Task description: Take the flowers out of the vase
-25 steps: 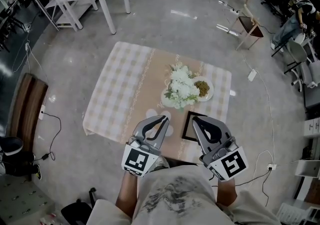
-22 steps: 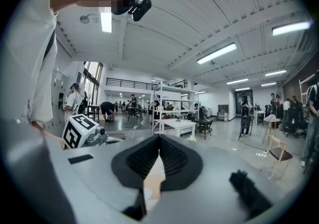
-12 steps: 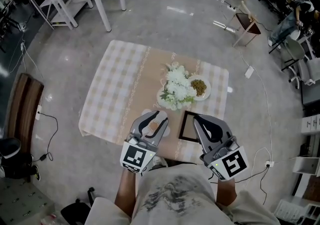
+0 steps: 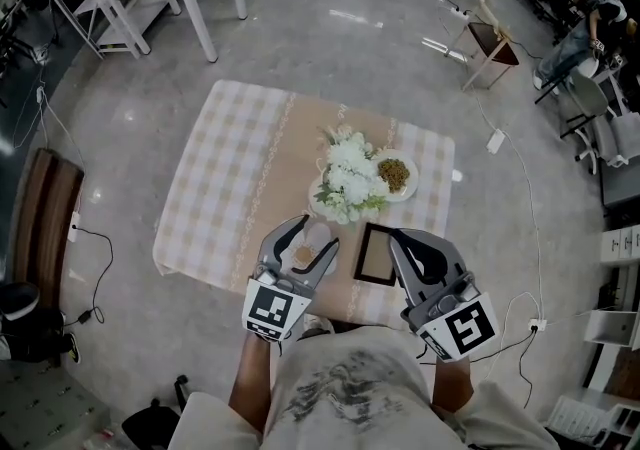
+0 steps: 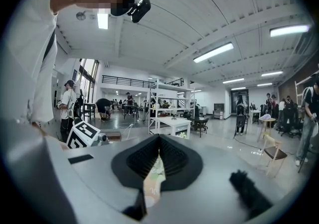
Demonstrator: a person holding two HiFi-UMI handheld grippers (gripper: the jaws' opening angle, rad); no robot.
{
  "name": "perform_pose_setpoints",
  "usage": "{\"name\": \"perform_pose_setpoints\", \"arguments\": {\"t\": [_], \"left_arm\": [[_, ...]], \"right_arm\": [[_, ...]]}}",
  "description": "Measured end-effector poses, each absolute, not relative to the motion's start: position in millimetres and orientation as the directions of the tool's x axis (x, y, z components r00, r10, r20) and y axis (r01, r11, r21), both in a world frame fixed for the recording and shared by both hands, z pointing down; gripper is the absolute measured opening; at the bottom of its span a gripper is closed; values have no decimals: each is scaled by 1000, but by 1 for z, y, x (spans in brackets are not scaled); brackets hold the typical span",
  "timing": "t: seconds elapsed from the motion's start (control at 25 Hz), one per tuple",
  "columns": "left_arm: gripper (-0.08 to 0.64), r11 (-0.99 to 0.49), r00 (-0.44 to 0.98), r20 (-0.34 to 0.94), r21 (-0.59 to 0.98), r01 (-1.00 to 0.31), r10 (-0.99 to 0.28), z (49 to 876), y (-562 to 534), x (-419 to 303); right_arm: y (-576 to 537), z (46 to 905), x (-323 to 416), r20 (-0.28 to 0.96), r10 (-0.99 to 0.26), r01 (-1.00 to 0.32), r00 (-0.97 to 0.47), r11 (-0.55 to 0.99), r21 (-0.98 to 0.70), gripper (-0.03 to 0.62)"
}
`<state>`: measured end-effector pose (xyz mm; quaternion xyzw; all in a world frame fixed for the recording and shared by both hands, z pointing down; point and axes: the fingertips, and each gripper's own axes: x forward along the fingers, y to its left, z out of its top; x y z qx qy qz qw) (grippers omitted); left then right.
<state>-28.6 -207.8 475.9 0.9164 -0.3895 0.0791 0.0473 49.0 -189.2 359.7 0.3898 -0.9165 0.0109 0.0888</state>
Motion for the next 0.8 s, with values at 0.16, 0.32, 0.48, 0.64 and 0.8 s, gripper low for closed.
{"name": "perform_pose_setpoints", "arguments": {"t": [0.16,0.32,0.48,0.64,0.8], "left_arm": [[287,-689,680,195,24,-724,-707,483,-211,-27],[304,-687,677,202,30,-726,-708,488,-214,-26],[333,-683,673,202,31,-730,-711,491,-218,-25],[352,-683,674,208,34,-730,-709,495,-221,-23],[377,-681,671,210,32,-732,-711,501,-226,-19]], "right_arm": [[-191,361,51,179,-715,-720,-675,692,48,17],[-193,363,54,185,-718,-724,-671,688,45,17],[-195,366,57,193,-722,-729,-665,683,41,16],[-196,369,61,200,-725,-734,-659,678,38,17],[-198,370,65,205,-727,-737,-655,675,38,17]]}}
